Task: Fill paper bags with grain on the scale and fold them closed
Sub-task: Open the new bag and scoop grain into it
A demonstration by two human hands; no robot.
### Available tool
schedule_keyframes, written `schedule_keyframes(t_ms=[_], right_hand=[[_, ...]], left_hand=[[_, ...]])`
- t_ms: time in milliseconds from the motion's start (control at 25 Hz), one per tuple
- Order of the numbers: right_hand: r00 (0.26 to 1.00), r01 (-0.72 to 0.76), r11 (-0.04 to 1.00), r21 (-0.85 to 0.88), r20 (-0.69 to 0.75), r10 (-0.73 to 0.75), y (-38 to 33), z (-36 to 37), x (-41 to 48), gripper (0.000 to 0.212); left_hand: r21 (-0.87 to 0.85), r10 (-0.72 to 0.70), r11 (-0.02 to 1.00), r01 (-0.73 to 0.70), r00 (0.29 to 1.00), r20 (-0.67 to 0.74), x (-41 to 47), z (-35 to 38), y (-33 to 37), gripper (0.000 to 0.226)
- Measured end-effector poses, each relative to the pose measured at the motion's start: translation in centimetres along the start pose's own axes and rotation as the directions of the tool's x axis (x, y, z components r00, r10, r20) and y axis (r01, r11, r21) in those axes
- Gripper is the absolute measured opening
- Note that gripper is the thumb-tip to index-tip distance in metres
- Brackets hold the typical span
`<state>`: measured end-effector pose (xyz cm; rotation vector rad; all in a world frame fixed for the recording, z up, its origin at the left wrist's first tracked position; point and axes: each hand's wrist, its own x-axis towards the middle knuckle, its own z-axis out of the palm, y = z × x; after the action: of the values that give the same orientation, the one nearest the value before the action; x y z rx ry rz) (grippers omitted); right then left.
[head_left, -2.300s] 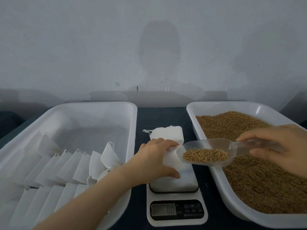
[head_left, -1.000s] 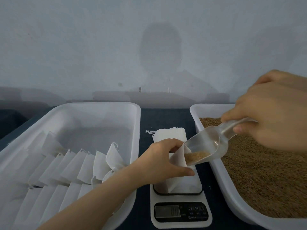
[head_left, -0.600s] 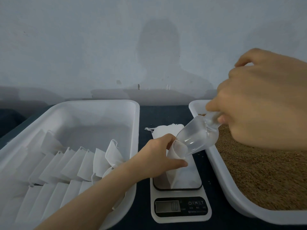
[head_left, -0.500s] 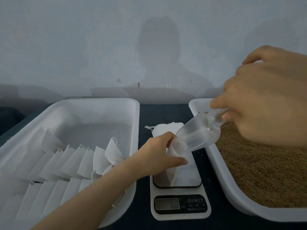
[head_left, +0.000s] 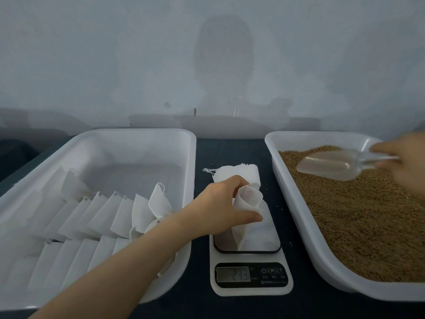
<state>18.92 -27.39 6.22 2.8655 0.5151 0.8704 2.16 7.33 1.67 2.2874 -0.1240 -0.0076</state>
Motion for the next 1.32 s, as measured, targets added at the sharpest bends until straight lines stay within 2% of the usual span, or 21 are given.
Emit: schedule_keyframes(t_ms=[40,80,200,440,560,720,960,1080,1320], right_hand=[[0.989,-0.056,0.998,-0.025,0.134,0.058,-0.3,0.3,-0.2,0.021],[0.972,-0.040,0.996,-0.082,0.226,0.058,-0.9,0.8,-1.2,0.019],[0.943,-0.037,0.990,-0.135,0.323,0.079,-1.0,1.2,-3.2,0.019],[0.951,-0.067,0.992,-0.111,0.294,0.097,-1.8,2.6,-4.1,0.017],[0.958,-0.009,0.994,-0.109,0.283,0.040,-2.8,2.1,-4.0,0.012],[0.930,0.003,0.995,-0.098,0.365,0.034,-5.2,0.5,-4.5,0.013],[0.836,-0.222,0.965,0.138,0.537,0.115,-6.0,-1.2,-5.1,0.022],[0.844,-0.278,0.941,0.191,0.517,0.145,-5.0,-0.9,-5.4,0.026],[0.861,-0.336,0.902,0.272,0.477,0.177,-3.4,-0.5,-6.1,0.019]], left_hand=[[-0.001,0.001,1.000,-0.001,1.000,-0.001,0.0,0.0,0.0,0.051],[-0.001,0.002,1.000,-0.002,1.000,-0.001,0.0,0.0,0.0,0.050],[-0.005,0.001,1.000,-0.001,1.000,0.002,0.0,0.0,0.1,0.050],[-0.014,0.000,1.000,0.000,1.000,0.012,0.0,0.0,0.1,0.050],[-0.020,0.000,1.000,0.000,1.000,0.013,0.0,0.0,0.0,0.050],[-0.017,-0.003,1.000,0.003,1.000,0.012,0.1,0.1,-0.2,0.050],[-0.008,-0.002,1.000,0.002,1.000,0.017,0.2,0.1,-0.2,0.052],[-0.005,0.001,1.000,-0.001,1.000,0.017,0.3,0.1,-0.2,0.052],[-0.005,-0.002,1.000,0.002,1.000,0.020,0.2,0.1,-0.3,0.052]])
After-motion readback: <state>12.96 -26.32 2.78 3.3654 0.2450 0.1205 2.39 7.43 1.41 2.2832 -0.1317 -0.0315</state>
